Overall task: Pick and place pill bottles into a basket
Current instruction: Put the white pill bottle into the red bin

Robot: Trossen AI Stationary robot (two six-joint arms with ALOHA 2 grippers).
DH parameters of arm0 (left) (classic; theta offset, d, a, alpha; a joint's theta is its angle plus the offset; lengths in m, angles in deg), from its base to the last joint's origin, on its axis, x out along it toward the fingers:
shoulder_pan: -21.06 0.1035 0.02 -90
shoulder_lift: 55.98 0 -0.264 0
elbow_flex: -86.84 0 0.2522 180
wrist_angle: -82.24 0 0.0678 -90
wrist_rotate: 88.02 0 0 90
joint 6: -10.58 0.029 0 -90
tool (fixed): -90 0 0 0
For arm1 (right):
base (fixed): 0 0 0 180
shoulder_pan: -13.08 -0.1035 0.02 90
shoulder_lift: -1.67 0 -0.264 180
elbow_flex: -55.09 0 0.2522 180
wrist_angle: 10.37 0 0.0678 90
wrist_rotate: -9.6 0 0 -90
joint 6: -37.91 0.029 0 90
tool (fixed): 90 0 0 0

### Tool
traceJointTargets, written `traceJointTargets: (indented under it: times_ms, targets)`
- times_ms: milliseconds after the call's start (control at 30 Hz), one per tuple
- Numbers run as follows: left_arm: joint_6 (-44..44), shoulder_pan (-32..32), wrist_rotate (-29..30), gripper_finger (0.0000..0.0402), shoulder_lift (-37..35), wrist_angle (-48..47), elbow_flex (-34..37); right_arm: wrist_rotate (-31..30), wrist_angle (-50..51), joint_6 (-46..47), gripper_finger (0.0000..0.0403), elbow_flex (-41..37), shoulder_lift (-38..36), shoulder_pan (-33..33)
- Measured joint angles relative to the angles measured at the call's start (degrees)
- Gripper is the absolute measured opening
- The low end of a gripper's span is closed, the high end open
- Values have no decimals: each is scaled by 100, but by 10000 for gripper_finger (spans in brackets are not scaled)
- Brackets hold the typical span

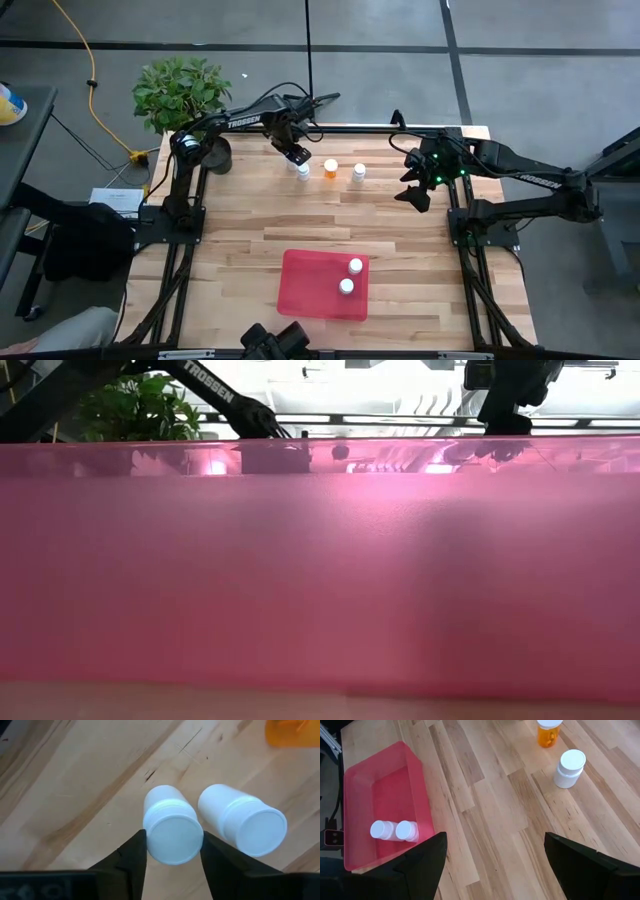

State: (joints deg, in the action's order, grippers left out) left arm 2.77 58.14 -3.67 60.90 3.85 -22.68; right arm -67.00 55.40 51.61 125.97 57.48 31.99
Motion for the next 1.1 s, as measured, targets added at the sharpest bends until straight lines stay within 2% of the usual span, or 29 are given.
traceJointTargets:
  times_ms: [733, 1100]
  targets:
    - [2, 1, 183, 187, 0, 162, -49, -2, 0, -17, 323, 0, 0, 0]
    - [4, 0, 381, 187, 0, 118, -942, -2, 0, 40, 323, 0, 0, 0]
